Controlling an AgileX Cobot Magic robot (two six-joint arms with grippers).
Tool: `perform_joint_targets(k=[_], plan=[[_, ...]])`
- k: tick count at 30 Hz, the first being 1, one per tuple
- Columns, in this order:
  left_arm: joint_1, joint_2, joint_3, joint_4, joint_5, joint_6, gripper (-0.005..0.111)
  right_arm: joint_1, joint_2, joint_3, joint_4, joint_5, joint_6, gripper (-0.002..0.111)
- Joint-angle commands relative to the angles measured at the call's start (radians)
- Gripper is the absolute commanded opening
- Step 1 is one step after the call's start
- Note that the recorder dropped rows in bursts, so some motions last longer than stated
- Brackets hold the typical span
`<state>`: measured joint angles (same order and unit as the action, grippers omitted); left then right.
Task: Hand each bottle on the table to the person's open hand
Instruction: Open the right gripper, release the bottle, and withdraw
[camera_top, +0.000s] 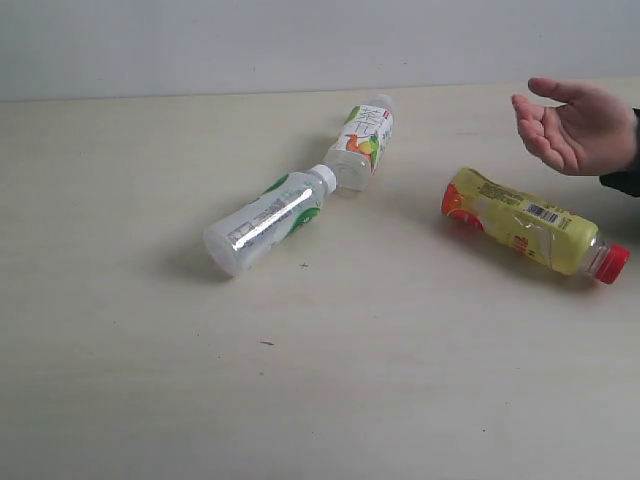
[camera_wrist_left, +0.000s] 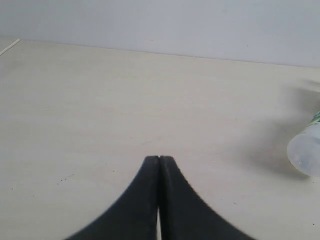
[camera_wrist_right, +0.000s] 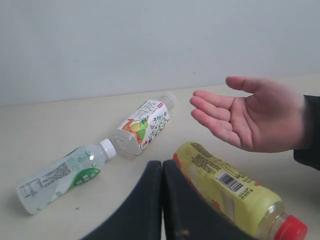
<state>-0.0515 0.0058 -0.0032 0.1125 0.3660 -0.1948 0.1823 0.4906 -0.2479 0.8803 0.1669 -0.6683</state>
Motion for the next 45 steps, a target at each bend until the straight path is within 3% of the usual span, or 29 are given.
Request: perform_joint_targets(k=[1, 33, 36, 41, 45], plan=[[-0.001, -0.006, 0.003, 0.002, -0.007, -0.001, 0.0, -0.001, -0.007, 0.014, -0.004, -0.03, -0.013, 0.0], [-0.001, -0.006, 0.003, 0.02, -0.009, 0.016, 0.0, -0.001, -0.007, 0.014, 0.019, -0.028, -0.009, 0.0], [-0.001, -0.006, 0.003, 0.037, -0.064, 0.026, 0.0, -0.001, -0.007, 0.014, 0.019, -0.028, -0.009, 0.0], [-0.001, -0.006, 0.003, 0.02, -0.299, -0.063, 0.0, -0.001, -0.007, 0.014, 0.019, -0.028, -0.009, 0.0], [-0.001, -0.006, 0.003, 0.02, -0.403, -0.075, 0.0, -0.001, -0.007, 0.014, 0.019, -0.028, -0.009, 0.0]])
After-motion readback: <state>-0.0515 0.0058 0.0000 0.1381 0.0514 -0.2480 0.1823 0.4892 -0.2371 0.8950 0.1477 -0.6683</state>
